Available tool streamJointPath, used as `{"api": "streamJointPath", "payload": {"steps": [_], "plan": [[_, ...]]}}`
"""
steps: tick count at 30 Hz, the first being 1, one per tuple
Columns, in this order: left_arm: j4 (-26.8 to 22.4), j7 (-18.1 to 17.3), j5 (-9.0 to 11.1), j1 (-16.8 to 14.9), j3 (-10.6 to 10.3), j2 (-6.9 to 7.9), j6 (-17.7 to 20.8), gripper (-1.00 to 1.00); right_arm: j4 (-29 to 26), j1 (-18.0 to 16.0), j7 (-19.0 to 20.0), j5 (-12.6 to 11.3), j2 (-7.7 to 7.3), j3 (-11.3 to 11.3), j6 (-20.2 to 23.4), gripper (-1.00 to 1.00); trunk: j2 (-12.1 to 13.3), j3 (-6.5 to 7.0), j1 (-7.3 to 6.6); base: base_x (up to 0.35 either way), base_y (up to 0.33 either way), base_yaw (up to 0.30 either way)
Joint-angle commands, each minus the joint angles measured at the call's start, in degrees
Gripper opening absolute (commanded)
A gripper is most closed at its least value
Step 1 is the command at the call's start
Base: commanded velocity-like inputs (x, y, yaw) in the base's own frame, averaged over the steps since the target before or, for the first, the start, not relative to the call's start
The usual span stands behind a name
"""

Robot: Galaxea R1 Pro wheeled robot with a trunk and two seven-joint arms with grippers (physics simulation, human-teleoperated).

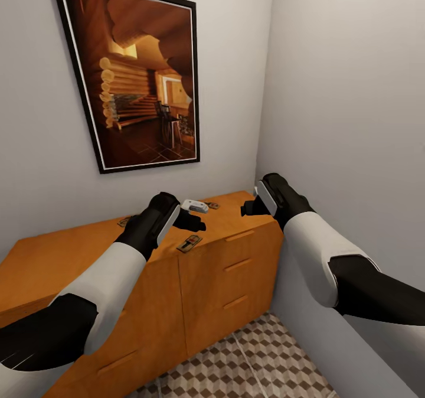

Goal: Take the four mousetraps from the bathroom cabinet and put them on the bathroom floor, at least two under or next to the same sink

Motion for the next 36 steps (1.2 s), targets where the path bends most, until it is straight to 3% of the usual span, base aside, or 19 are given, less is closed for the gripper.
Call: {"api": "streamJointPath", "payload": {"steps": [1,21,36], "plan": [[0.0,0.0,0.1,0.0,-0.1,0.02,0.2,1.00,0.0,0.0,-0.4,-0.4,-0.01,0.1,0.2,1.00,0.0,-0.07,0.00,0.000,-0.021,0.000],[0.5,0.1,0.2,0.0,-0.1,-0.13,0.3,1.00,0.0,0.0,-0.4,-0.4,-0.01,0.1,0.2,1.00,0.0,-0.07,0.00,0.000,-0.004,0.000],[4.6,0.2,0.3,0.0,-0.1,-0.14,0.2,1.00,1.2,0.0,-0.4,-0.4,-0.01,0.1,0.2,1.00,0.0,-0.07,0.00,0.000,0.000,0.000]]}}
